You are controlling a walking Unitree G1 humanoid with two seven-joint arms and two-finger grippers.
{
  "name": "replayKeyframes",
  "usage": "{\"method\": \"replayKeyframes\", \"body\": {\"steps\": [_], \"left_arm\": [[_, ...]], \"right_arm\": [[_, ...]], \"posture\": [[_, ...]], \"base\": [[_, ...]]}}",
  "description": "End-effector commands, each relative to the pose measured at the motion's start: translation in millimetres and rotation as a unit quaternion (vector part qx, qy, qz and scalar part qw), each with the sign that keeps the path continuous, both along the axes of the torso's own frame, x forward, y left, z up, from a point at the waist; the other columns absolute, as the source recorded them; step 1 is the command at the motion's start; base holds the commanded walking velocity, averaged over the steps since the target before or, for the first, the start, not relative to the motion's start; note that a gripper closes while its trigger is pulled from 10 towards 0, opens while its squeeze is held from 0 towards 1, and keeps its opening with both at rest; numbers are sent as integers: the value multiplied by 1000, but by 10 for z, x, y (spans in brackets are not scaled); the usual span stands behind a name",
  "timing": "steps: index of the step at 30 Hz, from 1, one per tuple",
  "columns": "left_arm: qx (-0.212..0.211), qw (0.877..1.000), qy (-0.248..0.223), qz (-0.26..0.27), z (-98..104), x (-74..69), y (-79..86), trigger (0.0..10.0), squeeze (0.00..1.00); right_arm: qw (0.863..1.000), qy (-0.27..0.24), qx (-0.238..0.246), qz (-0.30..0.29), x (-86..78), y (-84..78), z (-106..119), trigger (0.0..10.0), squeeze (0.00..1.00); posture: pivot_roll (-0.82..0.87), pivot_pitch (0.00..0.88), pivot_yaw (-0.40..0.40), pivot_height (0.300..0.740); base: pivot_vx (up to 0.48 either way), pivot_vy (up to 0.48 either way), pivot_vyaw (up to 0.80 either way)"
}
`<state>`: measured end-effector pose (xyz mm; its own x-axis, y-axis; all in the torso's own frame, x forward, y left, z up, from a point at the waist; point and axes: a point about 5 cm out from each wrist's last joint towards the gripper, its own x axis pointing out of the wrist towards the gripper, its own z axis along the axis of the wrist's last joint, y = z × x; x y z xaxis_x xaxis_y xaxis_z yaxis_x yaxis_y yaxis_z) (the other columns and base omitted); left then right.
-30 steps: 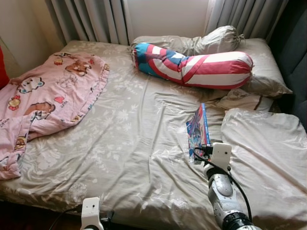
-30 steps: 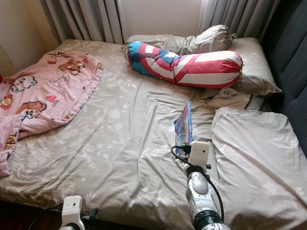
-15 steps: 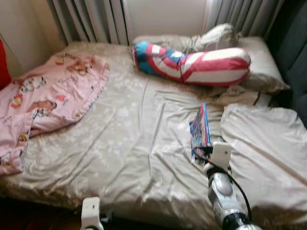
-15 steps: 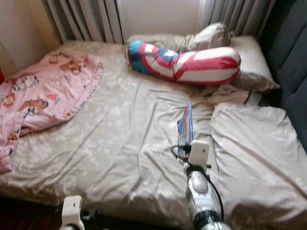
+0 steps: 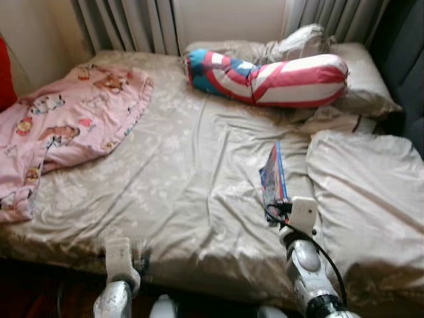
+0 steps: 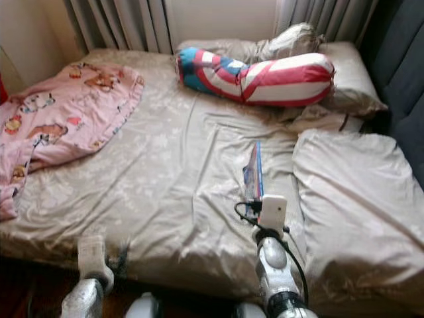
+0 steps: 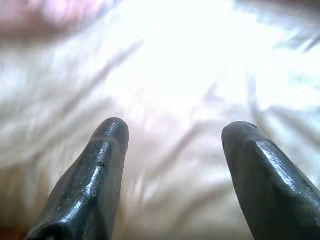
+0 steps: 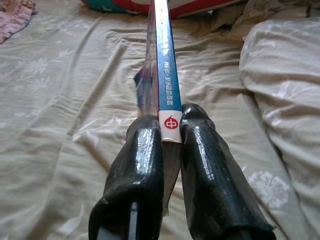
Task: Clean up the room
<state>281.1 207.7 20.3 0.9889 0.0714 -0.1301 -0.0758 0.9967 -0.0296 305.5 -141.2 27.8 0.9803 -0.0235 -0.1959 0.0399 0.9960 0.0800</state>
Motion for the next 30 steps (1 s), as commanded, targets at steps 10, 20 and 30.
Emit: {"method": "replayKeyframes", "body": {"steps": [10,20,30], "left_arm": [[-4,1000,15,-26,-143,-179,-45,10000,0],[-3,999,-7,-42,-48,-108,-74,10000,0],[8,999,-10,-52,-20,-109,-50,10000,0]], "right_arm": [[1000,4,12,-7,84,-90,55,10000,0],[1000,2,10,-25,84,-107,62,10000,0],[999,26,20,16,160,-53,75,10000,0]], "posture": [[120,63,-4,652],[122,74,-1,622],[139,95,9,622]], "base": [[0,0,0],[0,0,0],[0,0,0]]}}
